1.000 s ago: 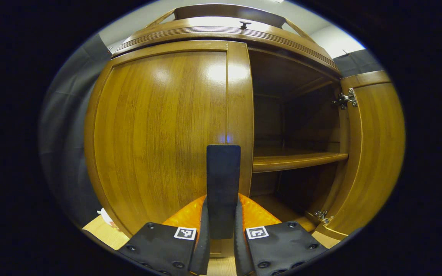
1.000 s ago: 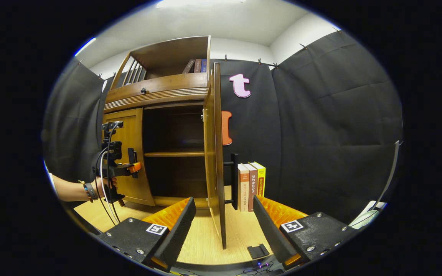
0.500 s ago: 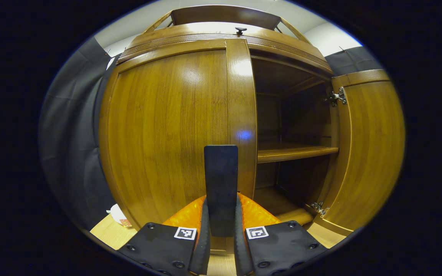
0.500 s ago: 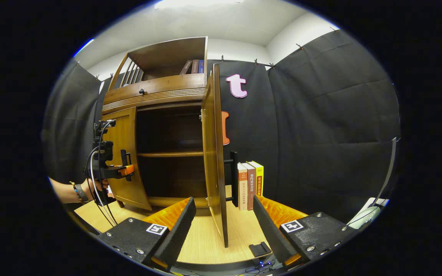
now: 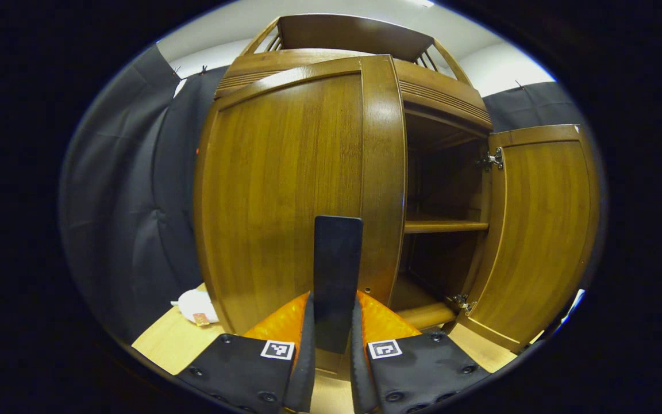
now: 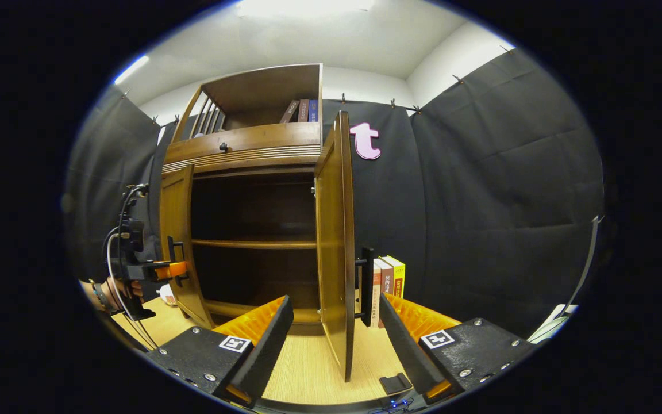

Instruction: Open the right door of the double-door shoe cabinet with the right hand, and open the left door with the left hand.

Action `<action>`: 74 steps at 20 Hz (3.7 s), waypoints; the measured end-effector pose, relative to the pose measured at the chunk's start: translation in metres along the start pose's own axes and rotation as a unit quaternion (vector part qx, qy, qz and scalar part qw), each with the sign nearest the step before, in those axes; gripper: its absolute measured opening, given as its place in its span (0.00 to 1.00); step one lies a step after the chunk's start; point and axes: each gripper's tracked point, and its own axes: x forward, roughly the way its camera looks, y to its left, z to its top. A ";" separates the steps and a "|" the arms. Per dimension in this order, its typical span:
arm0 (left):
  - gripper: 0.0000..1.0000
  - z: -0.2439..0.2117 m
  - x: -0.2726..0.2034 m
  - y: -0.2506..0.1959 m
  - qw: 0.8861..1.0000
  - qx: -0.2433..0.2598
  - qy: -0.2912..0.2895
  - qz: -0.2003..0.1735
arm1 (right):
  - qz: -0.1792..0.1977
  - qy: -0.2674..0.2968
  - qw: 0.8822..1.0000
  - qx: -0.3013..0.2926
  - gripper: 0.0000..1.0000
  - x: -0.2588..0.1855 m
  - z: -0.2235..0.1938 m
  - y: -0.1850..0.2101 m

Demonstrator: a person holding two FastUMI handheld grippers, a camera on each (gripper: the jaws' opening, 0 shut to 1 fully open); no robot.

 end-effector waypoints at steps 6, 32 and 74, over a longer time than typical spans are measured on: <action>0.32 -0.002 -0.043 0.036 0.999 -0.040 0.006 0.029 | 0.008 -0.006 1.000 -0.004 0.92 -0.002 -0.001 0.003; 0.08 0.008 -0.113 0.219 0.999 -0.007 -0.043 -0.026 | 0.061 0.009 0.998 -0.005 0.92 0.015 -0.004 0.060; 0.75 0.061 -0.163 0.038 0.992 -0.004 -0.115 0.048 | 0.066 0.012 0.998 -0.023 0.92 0.017 -0.020 0.064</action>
